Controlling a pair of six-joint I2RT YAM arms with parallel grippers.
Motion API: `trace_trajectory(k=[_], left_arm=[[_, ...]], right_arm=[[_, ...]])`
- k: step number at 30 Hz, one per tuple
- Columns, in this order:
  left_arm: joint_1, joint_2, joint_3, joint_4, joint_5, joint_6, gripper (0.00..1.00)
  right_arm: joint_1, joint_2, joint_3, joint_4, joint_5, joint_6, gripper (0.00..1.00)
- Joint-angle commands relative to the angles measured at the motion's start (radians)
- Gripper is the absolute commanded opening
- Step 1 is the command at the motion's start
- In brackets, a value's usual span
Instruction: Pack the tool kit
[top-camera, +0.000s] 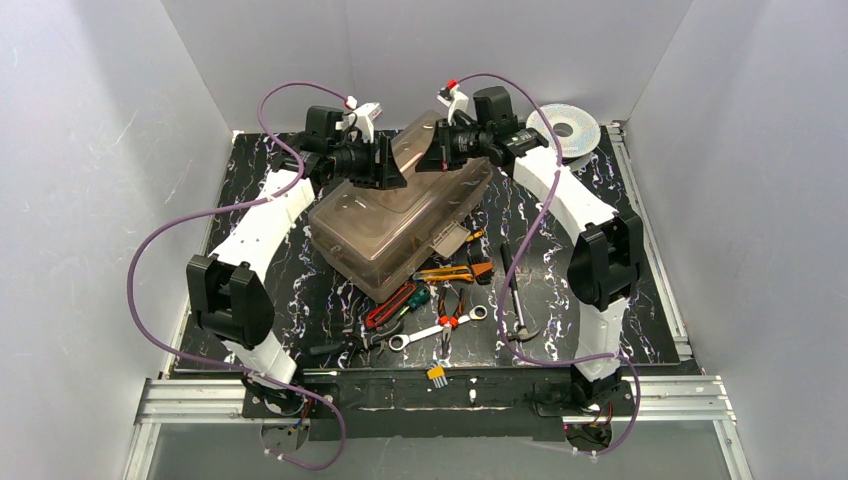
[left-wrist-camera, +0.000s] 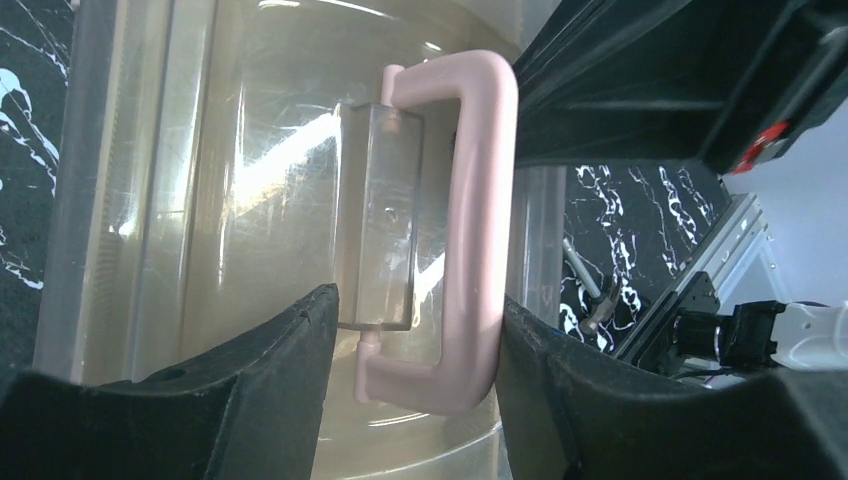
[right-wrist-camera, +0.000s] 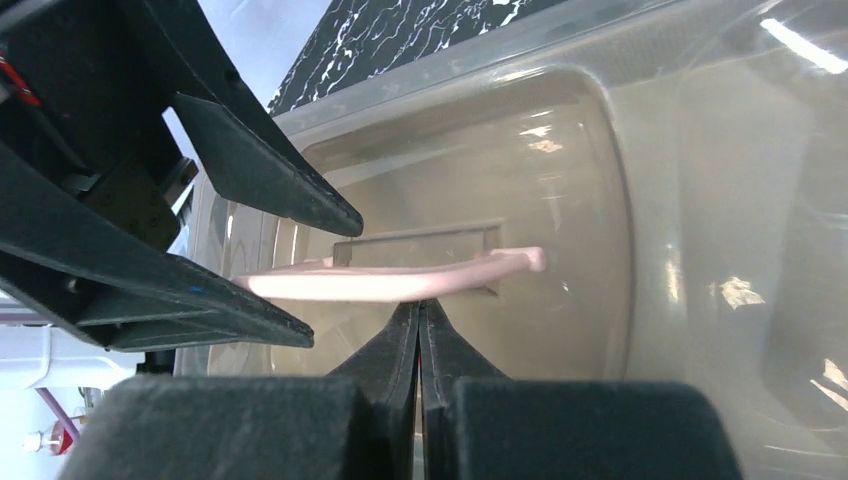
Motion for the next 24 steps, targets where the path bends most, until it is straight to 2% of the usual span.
trace_trajectory(k=[1,9,24], left_arm=[[-0.006,-0.001,0.026,-0.052,-0.037,0.045,0.54],[-0.006,0.015,0.026,-0.062,-0.044,0.054,0.53],[-0.011,0.038,0.037,-0.097,-0.123,0.098,0.51]], right_arm=[[-0.043,0.015,0.067,-0.028,-0.083,-0.049,0.05],[-0.049,0.063,0.174,-0.195,-0.092,-0.174,0.05],[-0.05,0.075,0.183,-0.191,-0.14,-0.167,0.05]])
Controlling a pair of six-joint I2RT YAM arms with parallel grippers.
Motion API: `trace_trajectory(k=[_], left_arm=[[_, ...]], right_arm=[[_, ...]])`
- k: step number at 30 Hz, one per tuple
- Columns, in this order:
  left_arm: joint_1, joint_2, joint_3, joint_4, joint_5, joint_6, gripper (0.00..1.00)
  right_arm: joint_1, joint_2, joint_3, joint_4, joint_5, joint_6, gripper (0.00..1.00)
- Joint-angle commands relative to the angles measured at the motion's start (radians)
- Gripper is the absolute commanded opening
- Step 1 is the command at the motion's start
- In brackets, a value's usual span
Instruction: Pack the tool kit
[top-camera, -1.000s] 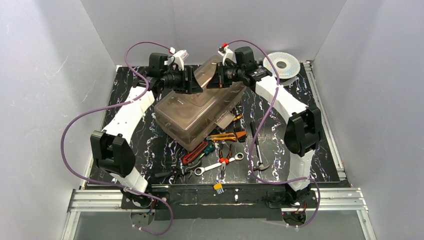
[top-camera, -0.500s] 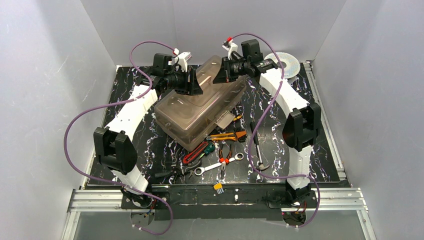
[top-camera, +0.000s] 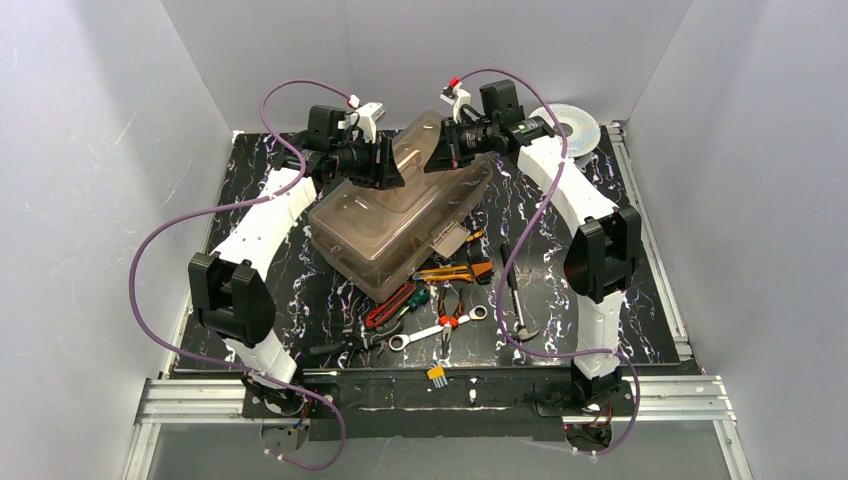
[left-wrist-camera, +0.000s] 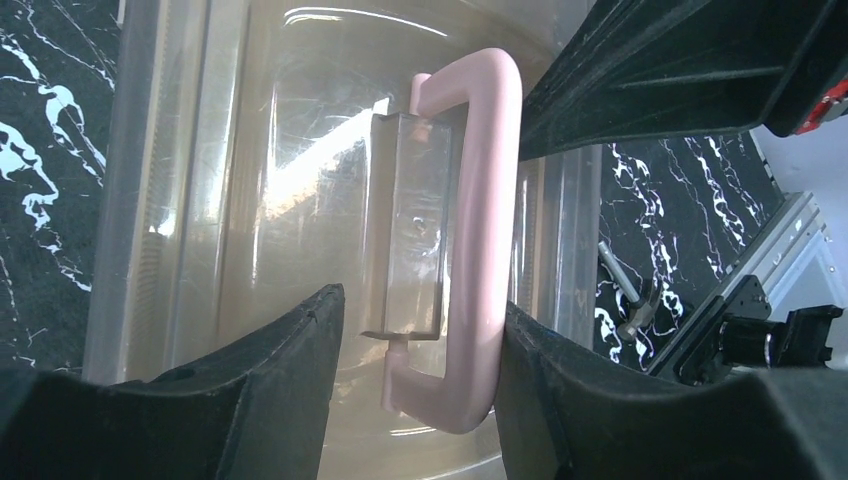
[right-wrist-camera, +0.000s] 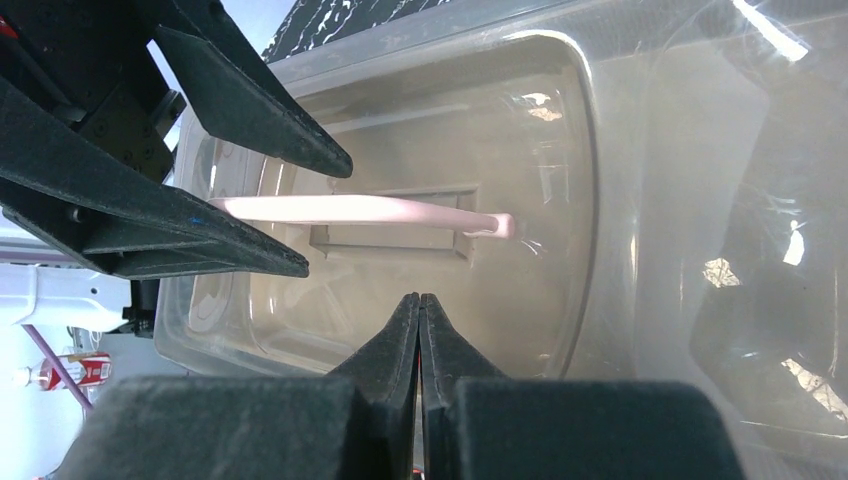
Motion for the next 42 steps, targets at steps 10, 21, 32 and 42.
trace_trajectory(k=[10,21,32,42], left_arm=[[-0.008,0.03,0.042,-0.086,-0.096,0.044,0.44],[-0.008,-0.041,0.023,-0.005,-0.075,0.016,0.49],[-0.007,-0.05,-0.011,0.089,-0.023,-0.03,0.41],[-0.008,-0.022,0.003,0.12,-0.004,-0.069,0.28]], right_arm=[[0.002,0.011,0.05,0.005,-0.04,0.003,0.05],[-0.018,-0.098,-0.083,0.077,0.09,0.065,0.01],[-0.068,-0.405,-0.581,0.404,0.192,0.237,0.01],[-0.074,-0.513,-0.748,0.458,0.174,0.258,0.01]])
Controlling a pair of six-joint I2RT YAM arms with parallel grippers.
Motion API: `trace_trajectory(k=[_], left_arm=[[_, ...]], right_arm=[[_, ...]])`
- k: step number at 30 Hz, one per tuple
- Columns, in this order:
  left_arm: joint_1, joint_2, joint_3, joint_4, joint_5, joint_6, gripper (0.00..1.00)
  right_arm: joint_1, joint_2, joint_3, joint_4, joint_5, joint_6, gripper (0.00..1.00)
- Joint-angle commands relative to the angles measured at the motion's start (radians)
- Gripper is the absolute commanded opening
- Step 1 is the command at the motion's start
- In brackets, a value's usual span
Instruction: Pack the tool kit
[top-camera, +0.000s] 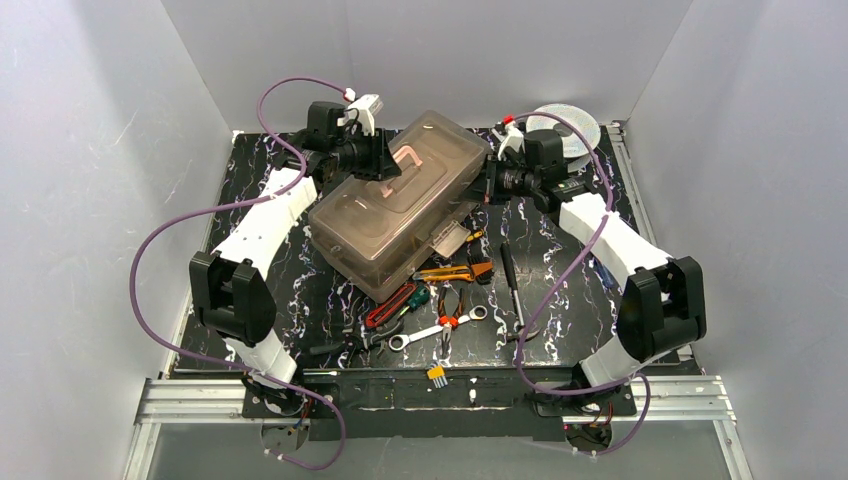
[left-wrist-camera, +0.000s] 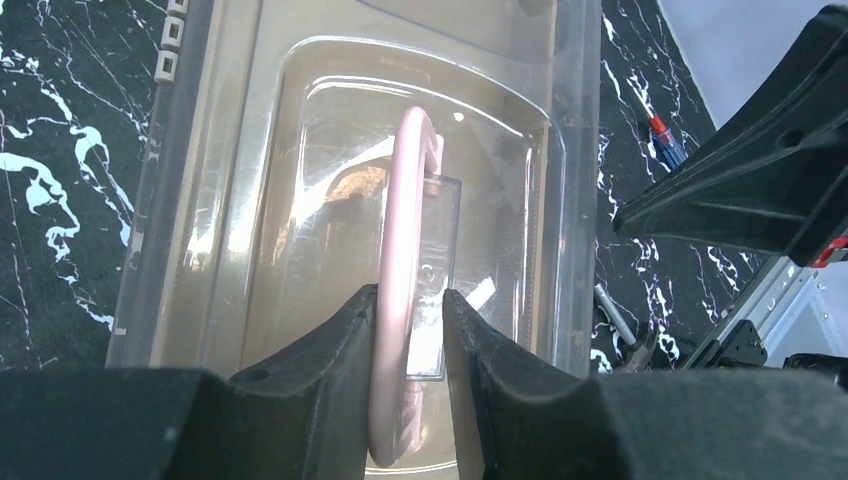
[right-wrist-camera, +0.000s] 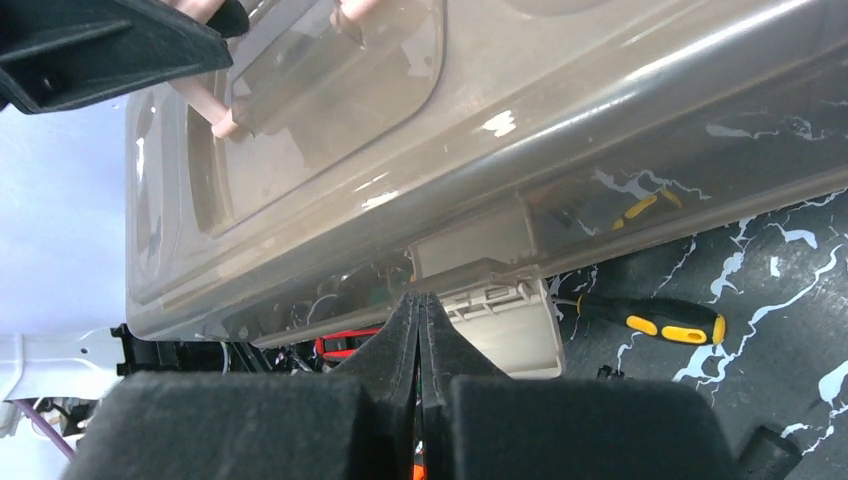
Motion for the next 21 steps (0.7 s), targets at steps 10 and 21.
trace_trajectory(k=[10,21], left_arm=[[-0.002,-0.01,0.015,0.046,0.007,-0.03,0.0],[-0.011,-0.018,0.246,-0.073,-0.148,-0.054,0.0]], right_arm=[[-0.001,-0.183,-0.232,0.137,0.056,0.074,0.01],[-0.016,-0.147,-0.422,0.318,0.149,0.381,0.71]])
